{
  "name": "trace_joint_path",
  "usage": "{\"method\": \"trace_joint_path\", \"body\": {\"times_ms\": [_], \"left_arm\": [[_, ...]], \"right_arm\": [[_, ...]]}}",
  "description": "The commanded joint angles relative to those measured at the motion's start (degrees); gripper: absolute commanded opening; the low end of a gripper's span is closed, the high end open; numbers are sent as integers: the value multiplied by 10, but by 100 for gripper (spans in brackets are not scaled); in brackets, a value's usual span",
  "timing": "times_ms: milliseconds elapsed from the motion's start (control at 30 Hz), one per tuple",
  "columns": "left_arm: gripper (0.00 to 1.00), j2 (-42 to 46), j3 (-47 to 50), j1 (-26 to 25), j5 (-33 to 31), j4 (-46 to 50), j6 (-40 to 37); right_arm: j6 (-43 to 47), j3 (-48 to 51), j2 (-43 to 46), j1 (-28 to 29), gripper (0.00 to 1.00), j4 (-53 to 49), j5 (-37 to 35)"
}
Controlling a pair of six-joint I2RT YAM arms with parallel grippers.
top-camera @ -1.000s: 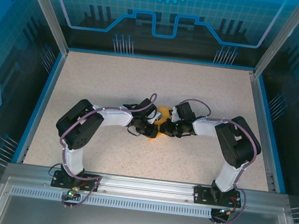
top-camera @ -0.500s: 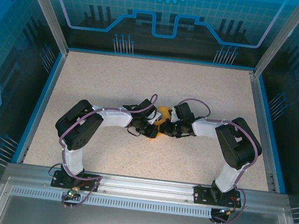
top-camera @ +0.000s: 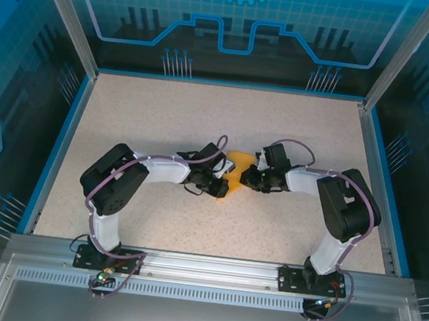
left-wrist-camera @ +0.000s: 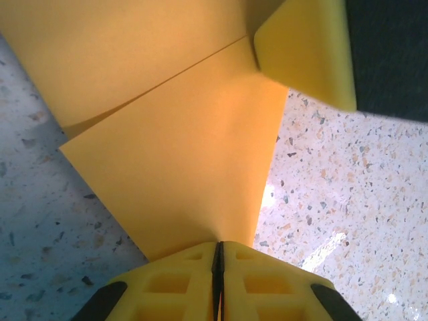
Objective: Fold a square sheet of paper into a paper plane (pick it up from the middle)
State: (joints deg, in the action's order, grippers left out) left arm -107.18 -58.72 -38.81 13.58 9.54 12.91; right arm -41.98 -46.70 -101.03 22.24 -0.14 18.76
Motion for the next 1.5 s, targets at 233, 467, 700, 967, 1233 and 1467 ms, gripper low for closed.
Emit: {"method": "trace_joint_path", "body": {"times_ms": [233, 467, 700, 967, 1233, 1467], "left_arm": [[13, -15, 21, -4, -34, 116, -27], [17, 19, 18, -4, -73, 168, -38], [22, 84, -62, -4, -15, 198, 13], [18, 111, -129, -5, 34, 176, 70], [10, 40, -91, -14, 118, 91, 95], [8, -4, -79, -14, 126, 29, 110]], "right_arm": [[32, 8, -22, -41, 12, -53, -94], [49, 1, -24, -33, 12, -78, -121], [56, -7, -36, -21, 11, -88, -129], [58, -16, -39, -12, 11, -92, -117], [59, -19, -47, -11, 11, -83, -87], [67, -20, -46, -11, 10, -92, -86]]}}
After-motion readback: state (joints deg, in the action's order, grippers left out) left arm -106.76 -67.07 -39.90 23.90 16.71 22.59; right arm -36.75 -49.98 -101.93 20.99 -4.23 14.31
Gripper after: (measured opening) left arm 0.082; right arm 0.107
